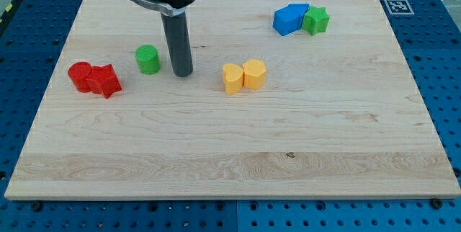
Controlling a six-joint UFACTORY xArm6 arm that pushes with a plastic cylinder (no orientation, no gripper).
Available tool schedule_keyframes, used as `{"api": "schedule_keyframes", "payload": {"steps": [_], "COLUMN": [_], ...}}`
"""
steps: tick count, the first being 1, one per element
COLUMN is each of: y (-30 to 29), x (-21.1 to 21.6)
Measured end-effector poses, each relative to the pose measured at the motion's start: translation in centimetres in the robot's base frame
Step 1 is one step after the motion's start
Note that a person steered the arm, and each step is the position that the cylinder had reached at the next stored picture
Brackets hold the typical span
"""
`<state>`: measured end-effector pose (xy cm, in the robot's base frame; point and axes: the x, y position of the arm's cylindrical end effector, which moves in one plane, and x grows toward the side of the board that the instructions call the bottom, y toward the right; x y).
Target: Push the green circle closer to the red star
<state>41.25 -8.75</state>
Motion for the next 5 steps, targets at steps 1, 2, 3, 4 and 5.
{"api": "schedule_keyframes", "payload": {"steps": [1, 2, 3, 4, 5], "y": [-0.7, -1.8, -2.8, -3.1, -3.4], "x": [-1.4, -1.4, -1.4, -1.0, -0.7]}}
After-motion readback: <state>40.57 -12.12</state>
